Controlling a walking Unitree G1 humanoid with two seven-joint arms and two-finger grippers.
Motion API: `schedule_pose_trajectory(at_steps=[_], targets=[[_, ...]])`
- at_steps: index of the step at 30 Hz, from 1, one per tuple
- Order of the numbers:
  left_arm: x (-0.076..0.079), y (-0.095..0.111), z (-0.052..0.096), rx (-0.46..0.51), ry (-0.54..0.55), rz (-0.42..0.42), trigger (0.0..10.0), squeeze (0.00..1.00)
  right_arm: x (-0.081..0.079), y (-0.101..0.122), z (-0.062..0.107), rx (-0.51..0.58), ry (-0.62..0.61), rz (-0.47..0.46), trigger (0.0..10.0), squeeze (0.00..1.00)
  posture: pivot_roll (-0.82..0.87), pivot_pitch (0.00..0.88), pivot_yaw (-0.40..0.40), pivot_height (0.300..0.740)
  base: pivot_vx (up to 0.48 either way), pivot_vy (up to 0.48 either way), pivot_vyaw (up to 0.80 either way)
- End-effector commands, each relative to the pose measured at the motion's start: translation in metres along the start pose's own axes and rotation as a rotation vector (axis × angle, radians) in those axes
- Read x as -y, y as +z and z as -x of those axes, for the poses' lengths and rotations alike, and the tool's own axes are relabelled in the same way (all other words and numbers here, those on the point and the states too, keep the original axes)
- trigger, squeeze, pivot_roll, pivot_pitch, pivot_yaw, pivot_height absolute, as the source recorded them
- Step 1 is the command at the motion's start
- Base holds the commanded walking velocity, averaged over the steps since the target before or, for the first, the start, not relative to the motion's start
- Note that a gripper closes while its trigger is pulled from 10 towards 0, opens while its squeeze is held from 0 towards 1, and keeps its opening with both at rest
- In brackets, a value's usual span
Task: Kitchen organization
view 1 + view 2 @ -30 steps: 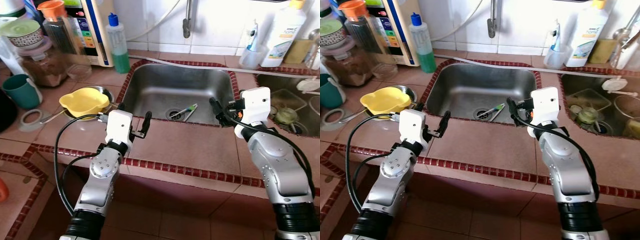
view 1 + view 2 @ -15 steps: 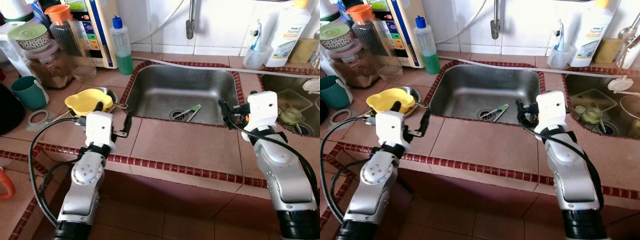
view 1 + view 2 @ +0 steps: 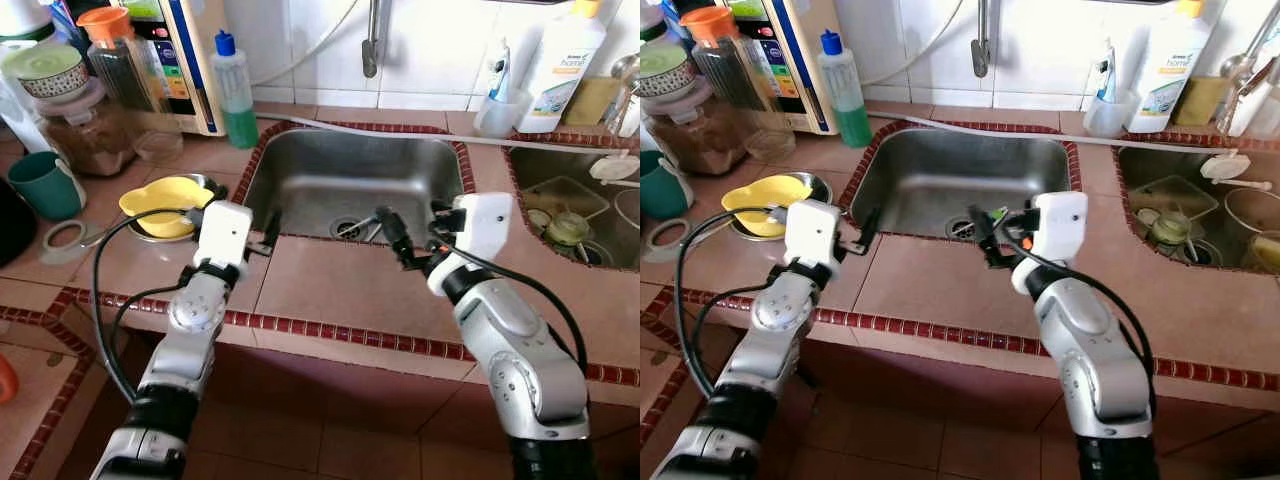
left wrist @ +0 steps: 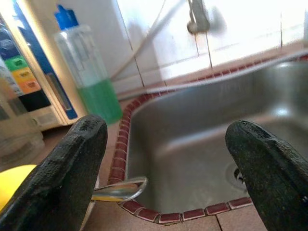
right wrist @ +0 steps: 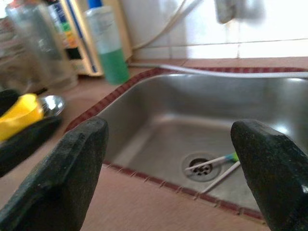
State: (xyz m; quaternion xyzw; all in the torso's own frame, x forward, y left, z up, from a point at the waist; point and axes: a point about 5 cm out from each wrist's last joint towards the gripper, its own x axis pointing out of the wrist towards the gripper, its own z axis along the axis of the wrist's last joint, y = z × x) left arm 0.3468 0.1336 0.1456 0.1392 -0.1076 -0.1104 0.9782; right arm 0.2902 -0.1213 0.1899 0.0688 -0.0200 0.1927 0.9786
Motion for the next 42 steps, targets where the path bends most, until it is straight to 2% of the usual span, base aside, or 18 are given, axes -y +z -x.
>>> schedule_pose_trajectory(at_steps=[1, 6, 8, 14, 17, 28, 33, 36, 41, 42], targets=[[-0.003, -0.006, -0.002, -0.025, -0.001, -0.034, 10.0, 0.00, -0.006, 0.003, 0.004, -0.003, 0.043, 0.001, 10.0, 0.00, -0.12, 0.114, 0.031, 0.740, 0.000, 0.000, 0.00], [-0.008, -0.009, -0.010, -0.045, 0.016, -0.030, 10.0, 0.00, -0.013, 0.005, 0.008, -0.026, 0.112, 0.024, 10.0, 0.00, -0.14, 0.120, 0.028, 0.740, 0.000, 0.000, 0.00], [-0.009, -0.009, -0.013, -0.038, 0.005, -0.056, 10.0, 0.00, -0.015, 0.006, 0.009, -0.040, 0.134, 0.027, 10.0, 0.00, -0.14, 0.119, 0.027, 0.740, 0.000, 0.000, 0.00], [-0.009, -0.015, -0.013, -0.053, -0.005, -0.093, 10.0, 0.00, -0.018, 0.007, 0.009, -0.053, 0.159, 0.019, 10.0, 0.00, -0.14, 0.120, 0.025, 0.740, 0.000, 0.000, 0.00], [-0.008, -0.018, -0.013, -0.059, -0.011, -0.111, 10.0, 0.00, -0.034, 0.001, 0.016, -0.126, 0.313, -0.008, 10.0, 0.00, -0.14, 0.120, 0.029, 0.740, 0.000, 0.000, 0.00], [-0.011, -0.023, -0.016, -0.088, -0.015, -0.139, 10.0, 0.00, -0.051, -0.007, 0.030, -0.209, 0.469, -0.031, 10.0, 0.00, -0.15, 0.119, 0.032, 0.740, 0.000, 0.000, 0.00], [-0.012, -0.023, -0.018, -0.098, -0.019, -0.155, 10.0, 0.00, -0.053, -0.008, 0.032, -0.227, 0.489, -0.036, 10.0, 0.00, -0.15, 0.120, 0.036, 0.740, 0.000, 0.000, 0.00], [-0.012, -0.023, -0.018, -0.096, -0.034, -0.193, 10.0, 0.00, -0.053, -0.007, 0.032, -0.224, 0.487, -0.032, 10.0, 0.00, -0.15, 0.121, 0.038, 0.740, 0.000, 0.000, 0.00], [-0.013, -0.024, -0.019, -0.104, -0.029, -0.193, 10.0, 0.00, -0.053, -0.006, 0.033, -0.223, 0.484, -0.034, 10.0, 0.00, -0.15, 0.123, 0.038, 0.740, 0.000, 0.000, 0.00], [-0.013, -0.025, -0.019, -0.109, -0.031, -0.192, 7.6, 0.00, -0.053, -0.006, 0.033, -0.223, 0.485, -0.034, 10.0, 0.00, -0.15, 0.123, 0.038, 0.740, 0.000, 0.000, 0.00]])
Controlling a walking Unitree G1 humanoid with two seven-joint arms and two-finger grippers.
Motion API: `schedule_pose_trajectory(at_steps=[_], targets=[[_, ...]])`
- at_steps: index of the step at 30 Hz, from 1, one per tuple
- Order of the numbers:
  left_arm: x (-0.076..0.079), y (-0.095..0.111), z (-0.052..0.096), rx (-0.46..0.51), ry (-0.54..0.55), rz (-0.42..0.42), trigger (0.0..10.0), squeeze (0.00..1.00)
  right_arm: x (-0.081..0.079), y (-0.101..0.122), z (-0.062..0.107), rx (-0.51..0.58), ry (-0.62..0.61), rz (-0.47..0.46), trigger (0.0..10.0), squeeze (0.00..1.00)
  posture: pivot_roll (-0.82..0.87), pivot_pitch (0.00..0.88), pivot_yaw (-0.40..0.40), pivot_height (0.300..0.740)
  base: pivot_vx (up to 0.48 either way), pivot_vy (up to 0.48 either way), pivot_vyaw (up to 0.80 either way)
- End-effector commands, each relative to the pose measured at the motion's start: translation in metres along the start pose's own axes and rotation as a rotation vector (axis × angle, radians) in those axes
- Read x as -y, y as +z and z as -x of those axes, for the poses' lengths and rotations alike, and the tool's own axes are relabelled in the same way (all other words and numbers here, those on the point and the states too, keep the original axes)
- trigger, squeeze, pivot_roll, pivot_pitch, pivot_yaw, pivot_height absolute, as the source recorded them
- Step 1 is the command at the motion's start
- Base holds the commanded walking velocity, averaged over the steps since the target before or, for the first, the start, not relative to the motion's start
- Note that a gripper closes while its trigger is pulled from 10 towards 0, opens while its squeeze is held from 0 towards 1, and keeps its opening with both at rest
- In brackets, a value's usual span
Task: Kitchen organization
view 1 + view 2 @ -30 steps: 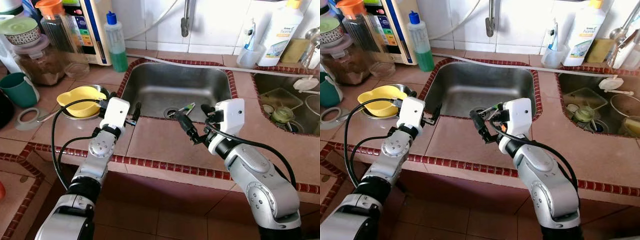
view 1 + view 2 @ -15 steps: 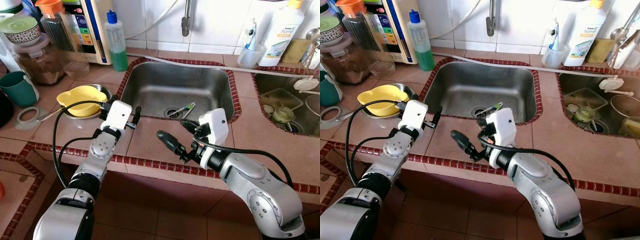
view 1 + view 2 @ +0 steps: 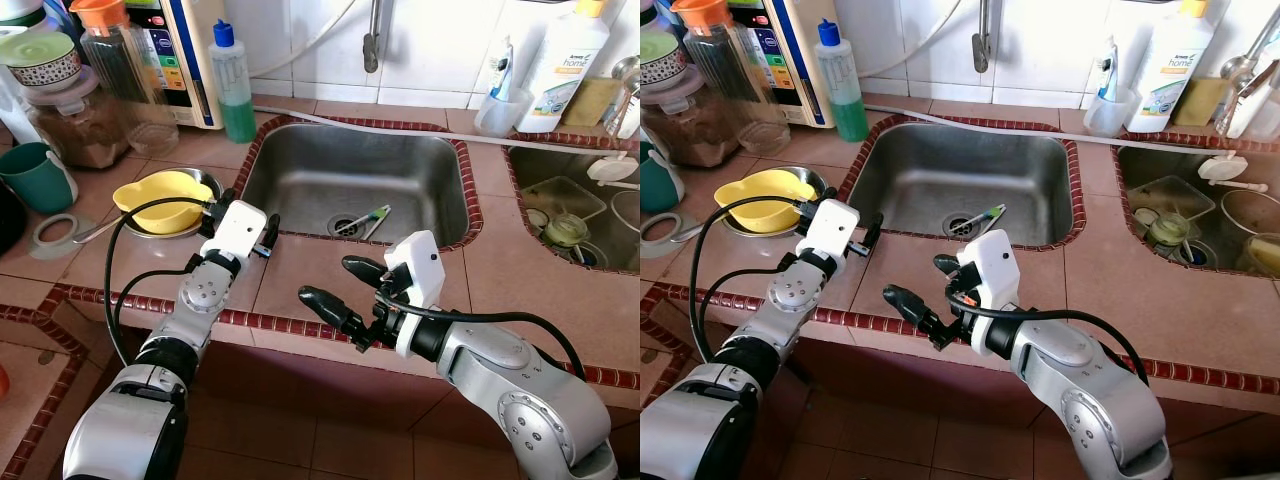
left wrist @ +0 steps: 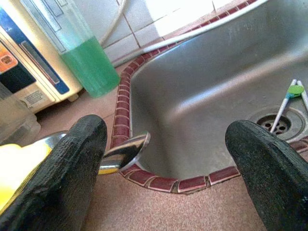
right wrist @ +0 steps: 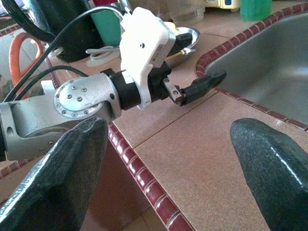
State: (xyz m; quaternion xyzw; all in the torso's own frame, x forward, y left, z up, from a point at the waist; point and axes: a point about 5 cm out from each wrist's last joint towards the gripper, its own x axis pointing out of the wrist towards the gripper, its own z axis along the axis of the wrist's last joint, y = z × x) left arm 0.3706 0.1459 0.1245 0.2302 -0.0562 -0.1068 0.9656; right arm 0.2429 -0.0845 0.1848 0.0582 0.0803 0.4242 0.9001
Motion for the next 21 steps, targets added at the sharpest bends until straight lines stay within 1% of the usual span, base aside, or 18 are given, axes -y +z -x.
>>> schedule_pose_trajectory(at_steps=[1, 2, 3, 4, 5, 6, 7, 21], targets=[[-0.0044, 0.0032, -0.0026, 0.007, 0.000, -0.020, 7.6, 0.00, -0.0035, 0.0033, 0.0021, 0.007, 0.009, 0.007, 10.0, 0.00, -0.15, 0.123, 0.038, 0.740, 0.000, 0.000, 0.00], [-0.0044, 0.0028, -0.0026, 0.005, -0.001, -0.021, 3.5, 0.00, -0.0035, 0.0034, 0.0020, 0.007, 0.009, 0.008, 10.0, 0.00, -0.15, 0.123, 0.038, 0.740, 0.000, 0.000, 0.00], [-0.0044, 0.0026, -0.0026, 0.004, -0.002, -0.022, 0.7, 0.00, -0.0035, 0.0036, 0.0016, 0.007, 0.009, 0.009, 10.0, 0.00, -0.15, 0.123, 0.039, 0.740, 0.000, 0.000, 0.00], [-0.0044, 0.0025, -0.0026, 0.004, -0.001, -0.022, 0.3, 0.00, -0.0035, 0.0037, 0.0015, 0.008, 0.009, 0.010, 10.0, 0.00, -0.15, 0.123, 0.039, 0.740, 0.000, 0.000, 0.00], [-0.0044, 0.0018, -0.0023, 0.002, -0.003, -0.024, 0.5, 0.00, -0.0035, 0.0039, 0.0011, 0.008, 0.008, 0.009, 10.0, 0.00, -0.15, 0.124, 0.039, 0.740, 0.000, 0.000, 0.00], [-0.0044, 0.0012, -0.0020, 0.000, -0.004, -0.023, 0.4, 0.00, -0.0036, 0.0041, 0.0010, 0.009, 0.008, 0.009, 10.0, 0.00, -0.15, 0.124, 0.038, 0.740, 0.000, 0.000, 0.00], [-0.0046, 0.0008, -0.0018, -0.002, -0.005, -0.023, 0.0, 0.00, -0.0035, 0.0042, 0.0009, 0.009, 0.008, 0.009, 10.0, 0.00, -0.15, 0.123, 0.038, 0.740, 0.000, 0.000, 0.00], [-0.0053, -0.0034, 0.0003, -0.016, 0.004, -0.024, 0.0, 0.00, -0.0025, 0.0045, -0.0006, 0.013, -0.007, 0.014, 10.0, 0.00, -0.15, 0.125, 0.036, 0.740, 0.000, 0.000, 0.00]])
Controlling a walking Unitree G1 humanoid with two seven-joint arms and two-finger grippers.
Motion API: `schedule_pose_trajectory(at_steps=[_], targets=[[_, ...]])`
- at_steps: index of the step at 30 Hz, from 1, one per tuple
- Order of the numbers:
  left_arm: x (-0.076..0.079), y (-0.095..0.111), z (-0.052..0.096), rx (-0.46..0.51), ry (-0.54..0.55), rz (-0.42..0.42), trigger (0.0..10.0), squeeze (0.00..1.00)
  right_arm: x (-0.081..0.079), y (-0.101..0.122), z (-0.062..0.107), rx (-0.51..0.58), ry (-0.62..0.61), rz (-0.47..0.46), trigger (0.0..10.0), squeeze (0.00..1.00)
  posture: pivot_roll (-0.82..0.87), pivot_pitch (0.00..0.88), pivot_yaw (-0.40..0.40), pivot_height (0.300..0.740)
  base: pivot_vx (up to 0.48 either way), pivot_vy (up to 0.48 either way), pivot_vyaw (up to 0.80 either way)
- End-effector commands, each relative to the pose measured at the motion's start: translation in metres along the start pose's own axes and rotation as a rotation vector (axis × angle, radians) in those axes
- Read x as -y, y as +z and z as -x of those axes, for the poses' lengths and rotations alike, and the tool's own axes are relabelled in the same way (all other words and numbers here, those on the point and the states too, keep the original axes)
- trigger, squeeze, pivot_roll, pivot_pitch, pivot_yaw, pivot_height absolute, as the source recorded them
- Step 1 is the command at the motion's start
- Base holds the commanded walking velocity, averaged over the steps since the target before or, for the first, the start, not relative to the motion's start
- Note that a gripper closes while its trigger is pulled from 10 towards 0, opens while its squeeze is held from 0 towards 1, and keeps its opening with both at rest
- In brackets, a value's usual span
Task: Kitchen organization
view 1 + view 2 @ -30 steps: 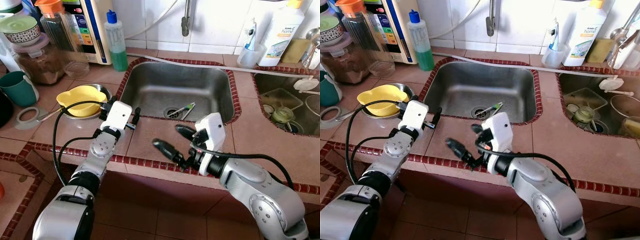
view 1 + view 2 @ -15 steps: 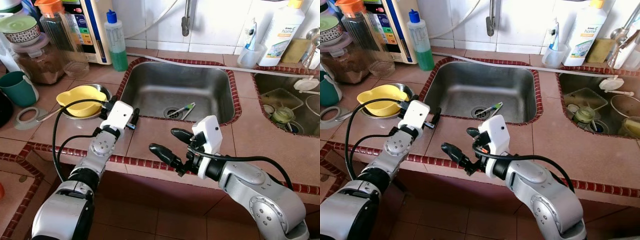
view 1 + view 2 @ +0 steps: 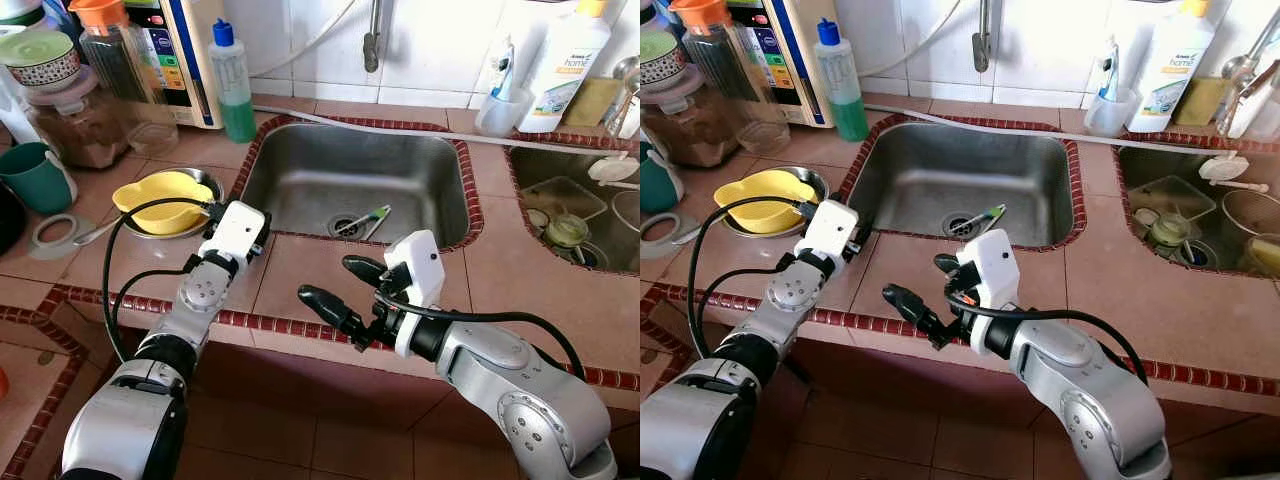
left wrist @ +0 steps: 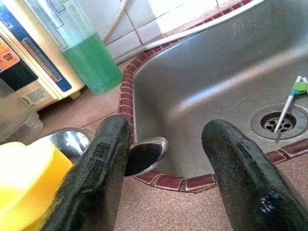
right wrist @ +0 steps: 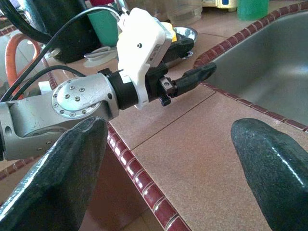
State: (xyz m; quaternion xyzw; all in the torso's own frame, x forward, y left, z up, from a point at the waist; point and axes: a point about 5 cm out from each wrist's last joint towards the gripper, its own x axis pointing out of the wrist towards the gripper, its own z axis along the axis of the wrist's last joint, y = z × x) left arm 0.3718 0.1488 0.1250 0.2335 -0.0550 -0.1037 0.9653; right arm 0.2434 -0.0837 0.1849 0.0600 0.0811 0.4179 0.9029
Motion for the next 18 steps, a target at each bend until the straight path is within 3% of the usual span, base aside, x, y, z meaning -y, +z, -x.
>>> schedule_pose_trajectory(at_steps=[1, 18], targets=[[-0.0026, -0.0025, 0.0008, -0.013, 0.001, -0.018, 0.0, 0.00, -0.0021, 0.0044, 0.0003, 0.012, 0.006, 0.019, 10.0, 0.00, -0.15, 0.125, 0.036, 0.740, 0.000, 0.000, 0.00], [-0.0070, 0.0011, 0.0007, 0.022, 0.038, -0.002, 0.0, 0.00, 0.0005, 0.0050, -0.0014, 0.019, -0.013, 0.022, 10.0, 0.00, -0.15, 0.122, 0.034, 0.740, 0.000, 0.000, 0.00]])
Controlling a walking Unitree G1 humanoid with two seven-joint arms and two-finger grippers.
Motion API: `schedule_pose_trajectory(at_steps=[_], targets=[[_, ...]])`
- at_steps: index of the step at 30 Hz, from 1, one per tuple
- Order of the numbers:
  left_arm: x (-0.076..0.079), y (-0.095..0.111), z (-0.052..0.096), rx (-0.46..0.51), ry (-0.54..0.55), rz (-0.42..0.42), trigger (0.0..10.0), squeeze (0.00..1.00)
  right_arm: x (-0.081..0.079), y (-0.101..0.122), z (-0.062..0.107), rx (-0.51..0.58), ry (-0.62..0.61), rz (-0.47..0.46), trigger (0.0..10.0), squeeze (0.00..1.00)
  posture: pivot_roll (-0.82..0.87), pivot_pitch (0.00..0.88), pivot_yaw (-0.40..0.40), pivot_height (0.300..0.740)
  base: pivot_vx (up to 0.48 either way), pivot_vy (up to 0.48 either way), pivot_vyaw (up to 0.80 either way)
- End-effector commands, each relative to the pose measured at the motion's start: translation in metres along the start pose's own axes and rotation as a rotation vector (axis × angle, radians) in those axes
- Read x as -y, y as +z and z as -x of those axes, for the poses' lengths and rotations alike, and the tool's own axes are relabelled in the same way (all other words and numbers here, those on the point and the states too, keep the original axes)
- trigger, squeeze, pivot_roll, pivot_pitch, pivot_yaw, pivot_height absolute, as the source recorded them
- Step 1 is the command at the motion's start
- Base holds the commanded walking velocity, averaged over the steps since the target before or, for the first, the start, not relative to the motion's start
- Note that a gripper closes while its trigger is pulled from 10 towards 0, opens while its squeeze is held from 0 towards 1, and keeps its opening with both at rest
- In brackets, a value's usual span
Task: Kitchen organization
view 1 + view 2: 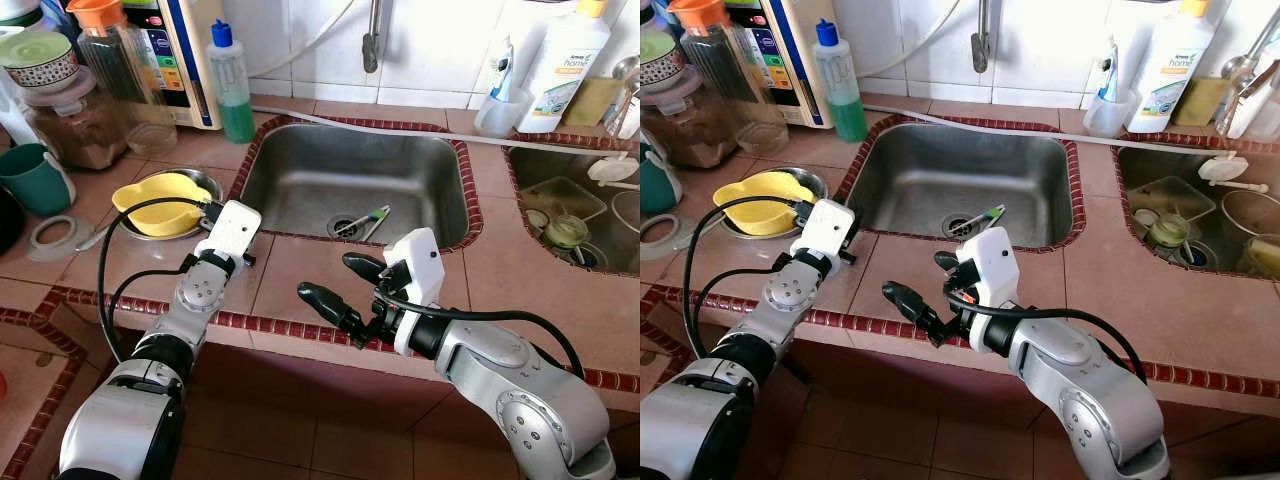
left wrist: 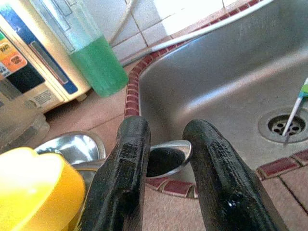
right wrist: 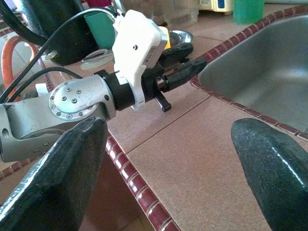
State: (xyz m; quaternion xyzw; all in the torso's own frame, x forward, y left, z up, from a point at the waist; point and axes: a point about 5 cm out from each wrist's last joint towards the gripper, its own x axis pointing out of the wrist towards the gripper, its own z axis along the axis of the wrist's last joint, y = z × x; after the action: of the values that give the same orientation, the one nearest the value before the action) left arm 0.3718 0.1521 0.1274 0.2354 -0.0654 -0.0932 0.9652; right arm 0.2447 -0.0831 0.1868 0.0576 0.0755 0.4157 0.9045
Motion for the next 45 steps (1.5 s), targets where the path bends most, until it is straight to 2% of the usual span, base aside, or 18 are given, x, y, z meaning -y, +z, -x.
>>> schedule_pose_trajectory(at_steps=[1, 5, 25, 35, 45], targets=[[-0.003, 0.000, 0.000, 0.007, 0.014, 0.005, 0.0, 0.00, 0.000, 0.003, 0.000, 0.010, -0.008, 0.014, 10.0, 0.00, -0.15, 0.122, 0.034, 0.740, 0.000, 0.000, 0.00], [-0.007, 0.010, -0.003, 0.056, 0.038, -0.005, 0.0, 0.00, 0.001, 0.003, -0.001, 0.012, -0.009, 0.014, 10.0, 0.00, -0.15, 0.117, 0.033, 0.740, 0.000, 0.000, 0.00], [-0.021, 0.029, -0.008, 0.168, 0.144, -0.048, 0.0, 0.00, 0.003, 0.003, -0.003, 0.018, -0.007, 0.015, 10.0, 0.00, -0.14, 0.113, 0.033, 0.740, 0.000, 0.000, 0.00], [-0.027, 0.025, -0.005, 0.154, 0.205, -0.067, 0.0, 0.00, 0.005, 0.004, -0.003, 0.019, -0.010, 0.016, 10.0, 0.00, -0.14, 0.114, 0.033, 0.740, 0.000, 0.000, 0.00], [-0.030, 0.045, -0.004, 0.282, 0.255, -0.080, 0.0, 0.00, 0.005, 0.005, -0.004, 0.022, -0.007, 0.016, 10.0, 0.00, -0.14, 0.113, 0.029, 0.740, 0.000, 0.000, 0.00]])
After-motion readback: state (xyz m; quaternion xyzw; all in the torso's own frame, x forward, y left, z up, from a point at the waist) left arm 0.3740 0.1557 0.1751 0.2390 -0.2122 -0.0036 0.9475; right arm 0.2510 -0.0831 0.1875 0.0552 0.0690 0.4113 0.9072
